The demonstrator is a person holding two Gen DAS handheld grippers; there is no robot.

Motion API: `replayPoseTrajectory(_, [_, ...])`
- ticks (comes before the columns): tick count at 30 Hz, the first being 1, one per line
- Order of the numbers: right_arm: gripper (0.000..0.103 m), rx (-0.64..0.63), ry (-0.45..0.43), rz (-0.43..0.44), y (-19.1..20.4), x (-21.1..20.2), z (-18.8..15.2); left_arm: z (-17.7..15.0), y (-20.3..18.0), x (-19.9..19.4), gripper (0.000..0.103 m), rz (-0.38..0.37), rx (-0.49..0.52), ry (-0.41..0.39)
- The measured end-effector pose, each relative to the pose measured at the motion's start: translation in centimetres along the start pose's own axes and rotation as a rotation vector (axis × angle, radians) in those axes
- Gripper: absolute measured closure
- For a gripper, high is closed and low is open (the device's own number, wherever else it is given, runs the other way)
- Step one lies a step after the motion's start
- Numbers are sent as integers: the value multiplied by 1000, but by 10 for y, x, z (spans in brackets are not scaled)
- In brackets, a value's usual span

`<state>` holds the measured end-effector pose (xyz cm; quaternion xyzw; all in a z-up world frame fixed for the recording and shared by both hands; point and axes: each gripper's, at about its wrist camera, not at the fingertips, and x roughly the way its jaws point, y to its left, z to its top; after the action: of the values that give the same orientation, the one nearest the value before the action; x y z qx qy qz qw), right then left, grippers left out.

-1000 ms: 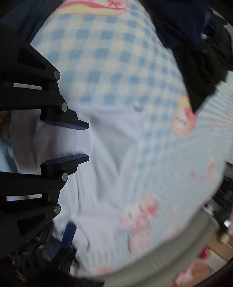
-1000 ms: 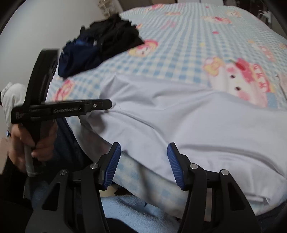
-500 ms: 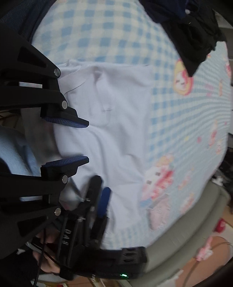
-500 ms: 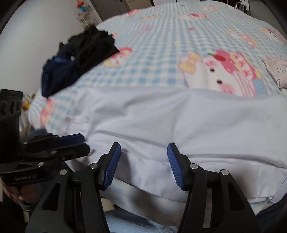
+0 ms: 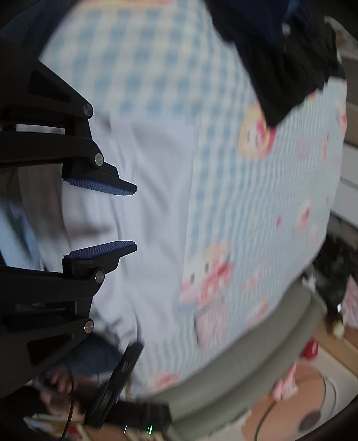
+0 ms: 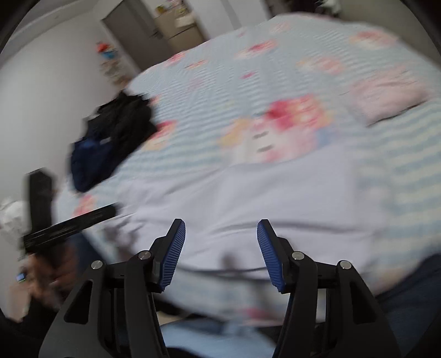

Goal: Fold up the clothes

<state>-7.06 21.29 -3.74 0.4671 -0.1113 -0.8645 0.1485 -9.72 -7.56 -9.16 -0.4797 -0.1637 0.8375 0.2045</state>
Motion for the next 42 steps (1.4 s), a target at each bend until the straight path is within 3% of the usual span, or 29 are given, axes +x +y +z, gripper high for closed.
replayPoseTrajectory(1, [47,21,19,-32,-12,4,-1,-2,-5,10,67,14,7,26])
replayPoseTrajectory(3, [50,69,54,-80,-36,5,-4,-6,-6,31,67,148,6,94])
replayPoseTrajectory(4, [52,95,71,-99,-48,3,-6,-9,-1,31,67,178,-17,102])
replayPoseTrajectory(6, [54,137,63,-96,-68,-9,-8,-7,6,17,67,128,-60,65])
replayPoseTrajectory(9, [47,113,-13,-126,-76,-33,2,6,6,1,67,125,-60,-25])
replayPoseTrajectory(13, [47,122,-6,-124,-86,-11,14,24,17,16,66,98,-108,-38])
replayPoseTrajectory(15, [49,129,42,-139,-90,10,7,22,28,33,66,202,-113,8])
replayPoseTrajectory(17, [51,133,72,-161,-95,25,-2,18,41,37,74,291,-100,10])
replayPoseTrajectory(21, [49,163,60,-149,-105,22,-13,18,52,25,74,265,-142,-6])
replayPoseTrajectory(24, [49,155,57,-159,-103,18,-11,18,36,19,74,234,-121,-33])
replayPoseTrajectory(26, [49,173,32,-115,-101,7,-10,16,21,14,73,181,-105,-61])
replayPoseTrajectory(29, [44,185,9,41,-93,-3,-11,6,-10,17,70,80,-49,-54])
replayPoseTrajectory(30, [42,165,18,32,-89,-1,-13,1,-20,23,70,67,-27,-34])
replayPoseTrajectory(32, [43,114,80,-57,-84,14,-17,-9,-32,38,70,97,13,29])
replayPoseTrajectory(34, [43,108,131,-90,-87,22,-25,-18,-35,50,70,168,62,85])
replayPoseTrajectory(37, [37,108,125,-144,-95,12,-29,-19,-39,39,64,266,123,100])
replayPoseTrajectory(38, [34,116,121,-148,-99,9,-29,-15,-41,33,65,252,115,87])
replayPoseTrajectory(42, [34,305,71,108,-122,4,-28,-4,-58,22,65,51,88,8])
